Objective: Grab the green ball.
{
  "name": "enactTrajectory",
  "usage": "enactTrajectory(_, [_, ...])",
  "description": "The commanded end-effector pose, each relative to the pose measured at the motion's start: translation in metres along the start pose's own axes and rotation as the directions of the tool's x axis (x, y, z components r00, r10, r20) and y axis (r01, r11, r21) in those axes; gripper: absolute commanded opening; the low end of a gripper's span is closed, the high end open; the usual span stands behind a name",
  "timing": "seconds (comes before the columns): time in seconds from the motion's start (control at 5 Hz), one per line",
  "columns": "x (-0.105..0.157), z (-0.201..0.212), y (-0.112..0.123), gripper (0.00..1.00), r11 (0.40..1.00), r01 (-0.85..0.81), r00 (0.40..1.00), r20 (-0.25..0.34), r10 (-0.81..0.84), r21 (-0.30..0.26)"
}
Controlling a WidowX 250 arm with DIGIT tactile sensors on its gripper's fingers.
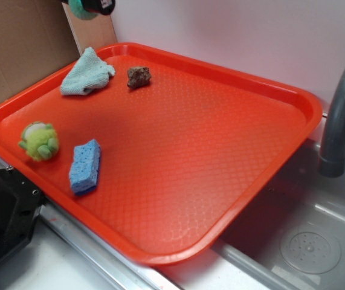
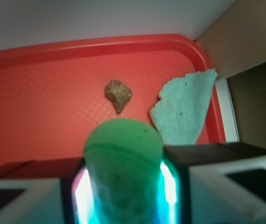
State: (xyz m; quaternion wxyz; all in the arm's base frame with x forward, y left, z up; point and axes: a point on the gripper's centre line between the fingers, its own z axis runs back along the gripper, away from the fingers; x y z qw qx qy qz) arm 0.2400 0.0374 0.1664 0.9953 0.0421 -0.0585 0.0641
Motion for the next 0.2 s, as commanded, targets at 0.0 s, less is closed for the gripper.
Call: enactTrajectory(0.0, [-0.0072,0.0088,0.0265,0.0,0.996,-0.059,0.996,0.065,0.055,0.06])
